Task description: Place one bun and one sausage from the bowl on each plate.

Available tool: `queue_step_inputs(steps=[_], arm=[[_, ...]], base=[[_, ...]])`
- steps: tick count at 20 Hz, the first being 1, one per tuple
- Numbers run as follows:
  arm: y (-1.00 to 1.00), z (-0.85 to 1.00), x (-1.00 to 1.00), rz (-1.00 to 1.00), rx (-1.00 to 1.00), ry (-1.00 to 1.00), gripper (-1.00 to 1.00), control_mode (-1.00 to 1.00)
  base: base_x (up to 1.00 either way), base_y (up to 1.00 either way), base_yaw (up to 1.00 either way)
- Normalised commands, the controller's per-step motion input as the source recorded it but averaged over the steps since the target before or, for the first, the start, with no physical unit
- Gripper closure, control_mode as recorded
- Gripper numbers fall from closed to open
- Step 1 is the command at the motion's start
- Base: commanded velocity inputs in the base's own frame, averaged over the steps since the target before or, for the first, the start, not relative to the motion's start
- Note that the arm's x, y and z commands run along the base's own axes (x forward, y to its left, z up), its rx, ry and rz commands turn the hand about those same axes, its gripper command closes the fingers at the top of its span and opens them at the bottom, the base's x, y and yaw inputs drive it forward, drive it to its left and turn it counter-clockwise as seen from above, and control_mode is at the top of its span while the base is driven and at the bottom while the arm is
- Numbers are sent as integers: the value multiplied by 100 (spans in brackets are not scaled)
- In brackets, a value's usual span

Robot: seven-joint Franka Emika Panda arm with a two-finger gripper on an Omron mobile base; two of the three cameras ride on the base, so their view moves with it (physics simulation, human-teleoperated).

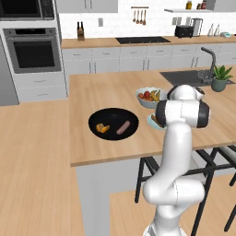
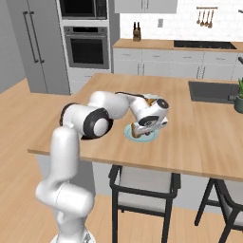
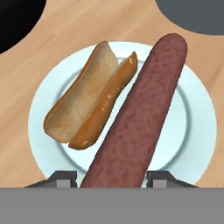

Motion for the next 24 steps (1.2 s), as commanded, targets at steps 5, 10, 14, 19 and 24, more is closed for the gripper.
queue_step_inputs(steps=[5,10,14,19,24], arm=[[0,-22,28,3,0,9,100,-100],[-1,-28,18,3,0,5,100,-100],[-8,-29,6,6,0,7,100,-100],[-6,-14,0,5,0,7,100,-100],[0,0,0,0,0,0,100,-100]], base=[[0,0,0],[0,0,0],[0,0,0],[0,0,0],[0,0,0]])
